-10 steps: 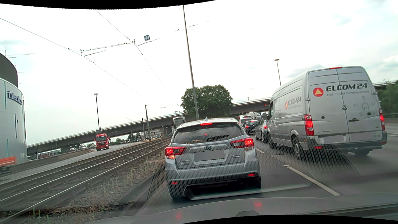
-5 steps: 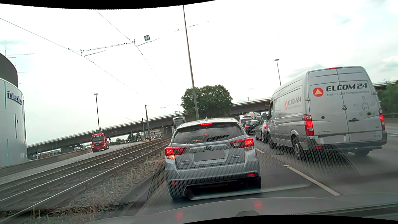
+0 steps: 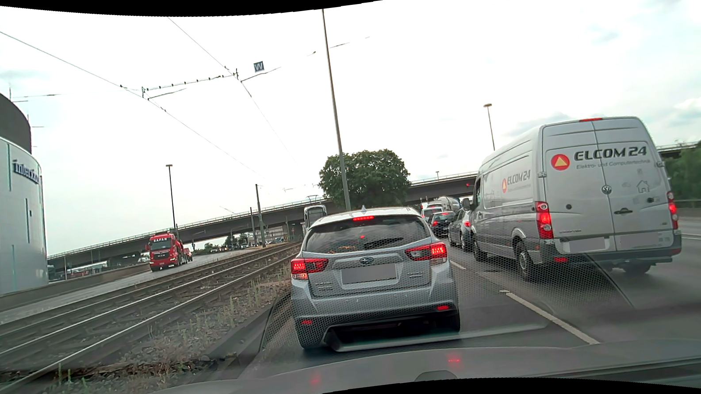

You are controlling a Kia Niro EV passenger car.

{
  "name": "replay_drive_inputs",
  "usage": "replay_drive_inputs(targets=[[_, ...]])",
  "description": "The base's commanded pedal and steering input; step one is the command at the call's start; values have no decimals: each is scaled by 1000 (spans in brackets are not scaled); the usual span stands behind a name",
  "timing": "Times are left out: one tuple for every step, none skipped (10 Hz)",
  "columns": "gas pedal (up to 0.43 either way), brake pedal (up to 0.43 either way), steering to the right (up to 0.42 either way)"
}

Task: Follow the waypoints while adhering to traffic rules and regulations

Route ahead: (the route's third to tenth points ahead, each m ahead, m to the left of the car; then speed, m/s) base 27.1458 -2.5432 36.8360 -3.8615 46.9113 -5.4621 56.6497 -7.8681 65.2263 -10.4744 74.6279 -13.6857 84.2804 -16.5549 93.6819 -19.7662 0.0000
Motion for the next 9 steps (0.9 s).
replay_drive_inputs(targets=[[0, 226, -8], [0, 232, -8], [0, 232, -8], [0, 232, -7], [0, 232, -7], [0, 232, -7], [0, 232, -8], [0, 232, -8], [0, 232, -8]])
